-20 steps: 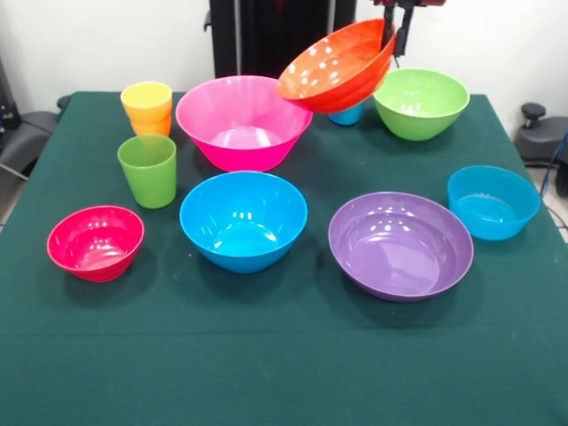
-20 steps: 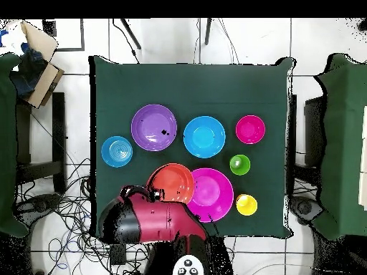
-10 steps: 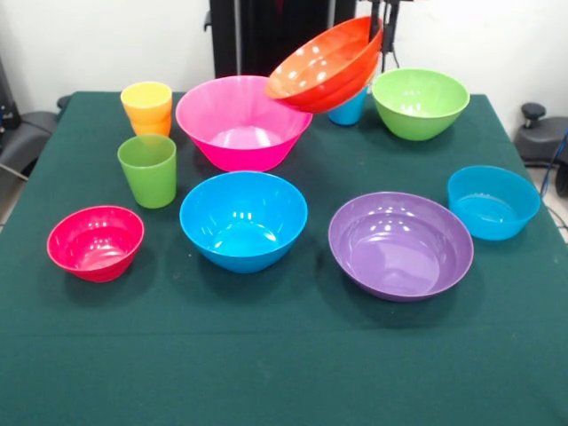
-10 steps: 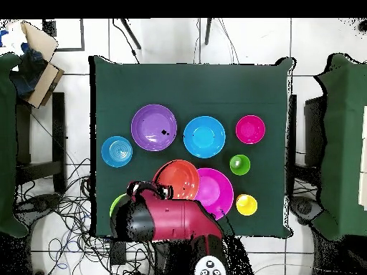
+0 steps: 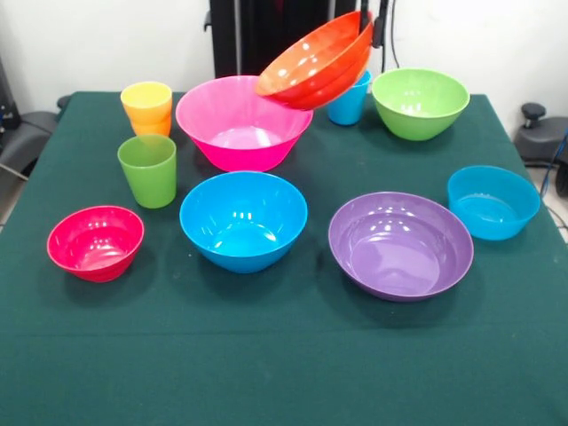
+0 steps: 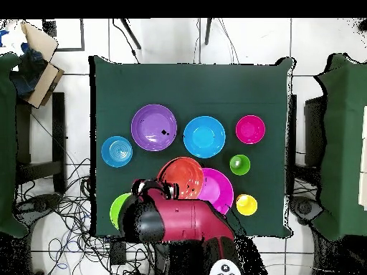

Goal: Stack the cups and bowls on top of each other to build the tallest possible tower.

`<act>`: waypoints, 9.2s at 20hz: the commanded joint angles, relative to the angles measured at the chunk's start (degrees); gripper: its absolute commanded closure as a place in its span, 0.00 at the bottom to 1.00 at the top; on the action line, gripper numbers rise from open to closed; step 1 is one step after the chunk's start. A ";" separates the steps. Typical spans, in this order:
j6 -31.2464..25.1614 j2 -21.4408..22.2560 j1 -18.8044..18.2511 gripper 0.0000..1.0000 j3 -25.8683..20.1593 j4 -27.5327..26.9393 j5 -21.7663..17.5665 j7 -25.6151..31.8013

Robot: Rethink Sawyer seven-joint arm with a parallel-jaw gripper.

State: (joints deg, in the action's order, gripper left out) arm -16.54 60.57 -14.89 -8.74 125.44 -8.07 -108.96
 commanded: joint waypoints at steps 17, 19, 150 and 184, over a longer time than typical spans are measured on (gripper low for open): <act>-1.63 0.17 -9.02 1.00 -14.70 4.95 -8.79 4.68; -1.73 0.20 -10.24 1.00 -15.64 5.18 -9.02 5.19; -30.74 -24.50 6.97 0.00 -11.01 -51.10 -13.90 0.88; -20.77 -27.19 5.23 0.00 -12.06 -48.22 -13.29 2.26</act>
State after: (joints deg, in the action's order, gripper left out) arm -40.29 33.05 -9.33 -17.72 71.59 -20.22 -108.99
